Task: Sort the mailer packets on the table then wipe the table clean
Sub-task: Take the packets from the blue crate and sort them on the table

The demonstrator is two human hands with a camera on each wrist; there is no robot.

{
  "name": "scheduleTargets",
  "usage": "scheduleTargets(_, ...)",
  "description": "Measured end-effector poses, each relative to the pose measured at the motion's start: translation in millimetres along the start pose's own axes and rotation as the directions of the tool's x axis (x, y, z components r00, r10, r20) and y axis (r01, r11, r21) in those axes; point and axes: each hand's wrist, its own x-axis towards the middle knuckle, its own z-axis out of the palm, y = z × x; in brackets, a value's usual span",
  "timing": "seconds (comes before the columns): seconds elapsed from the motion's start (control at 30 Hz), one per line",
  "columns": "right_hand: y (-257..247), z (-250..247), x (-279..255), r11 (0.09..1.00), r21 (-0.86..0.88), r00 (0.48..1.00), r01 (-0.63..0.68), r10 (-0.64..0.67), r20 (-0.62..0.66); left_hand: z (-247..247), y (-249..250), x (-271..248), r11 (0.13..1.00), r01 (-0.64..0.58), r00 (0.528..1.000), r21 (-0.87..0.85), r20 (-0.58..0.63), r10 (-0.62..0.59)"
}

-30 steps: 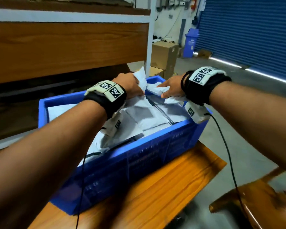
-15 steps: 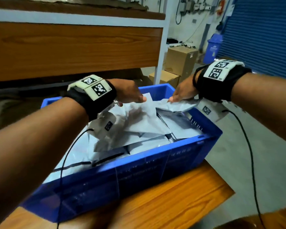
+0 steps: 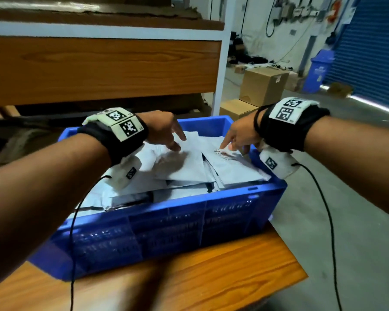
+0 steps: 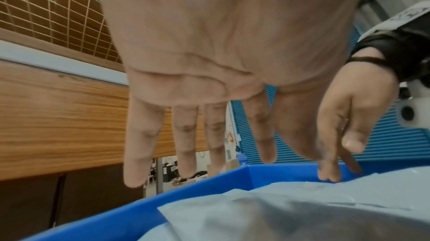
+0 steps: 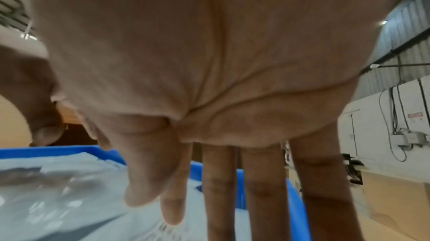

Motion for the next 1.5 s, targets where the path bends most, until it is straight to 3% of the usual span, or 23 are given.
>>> scheduleTargets(0.07,8.5,-7.4,-1.8,0.999,0.010,0.999,0.037,-0.036,-0.018,4.0,2.2,1.3,0.999,0.026,0.996,-0.044,0.081,-0.022)
scheduleTargets(0.13,11.0,-8.1,-2.4,0.996,-0.060,0.998,0.067,-0.067,0.002,13.4,4.5,3.4,0.996,0.063,0.976,-0.059,0.214,-0.049)
scheduleTargets(0.2,6.0,0.4,-2.2,0.984,-0.152,0.995,0.094,-0.089,0.038,25.7,7.6,5.6,0.995,0.092,0.960,-0.028,0.267,-0.082)
scheduleTargets(0.33,-5.5,17.2,10.8,0.971,-0.210,0.992,0.116,-0.101,0.079,38.0,14.0,2.7,0.990,0.133,0.968,0.034,0.208,-0.138)
scheduleTargets(0.53,-8.0,-7.9,3.9,0.969,-0.199,0.987,0.148,-0.158,-0.039,18.4,-9.6,-16.0,0.965,0.204,0.976,-0.163,0.112,-0.187)
scheduleTargets(0.7,-33.7,-18.7,15.3,0.954,-0.199,0.963,0.225,-0.248,-0.103,20.0,-28.3,-30.2,0.948,0.315,0.927,-0.054,0.230,-0.295)
scheduleTargets(0.8,-54.8,-4.5,33.8,0.956,-0.113,0.960,0.272,-0.277,-0.032,34.7,-31.4,-32.9,0.947,0.319,0.907,-0.022,0.296,-0.299)
scheduleTargets(0.97,-57.5,10.2,43.0,0.960,-0.084,0.963,0.268,-0.267,0.013,38.5,-38.8,-40.1,0.952,0.298,0.919,-0.074,0.292,-0.265)
scheduleTargets(1.1,-49.1,6.4,31.1,0.956,-0.071,0.958,0.285,-0.284,0.032,24.3,-51.1,-48.9,0.931,0.348,0.911,-0.108,0.272,-0.309)
scheduleTargets(1.23,-41.1,0.0,31.8,0.961,-0.032,0.960,0.273,-0.275,-0.046,26.0,-61.7,-54.2,0.887,0.445,0.848,-0.124,0.377,-0.373)
scheduleTargets(1.3,-39.1,4.8,35.0,0.970,-0.004,0.970,0.243,-0.243,-0.002,34.3,-63.0,-56.1,0.877,0.463,0.830,-0.127,0.410,-0.378)
scheduleTargets(1.4,-37.2,13.0,38.7,0.974,0.041,0.972,0.221,-0.223,0.078,34.0,-63.2,-54.5,0.892,0.434,0.836,-0.124,0.424,-0.348)
scheduleTargets(1.5,-38.1,-2.7,37.3,0.975,0.024,0.975,0.223,-0.223,0.005,20.8,-68.3,-56.4,0.916,0.376,0.877,-0.141,0.373,-0.303)
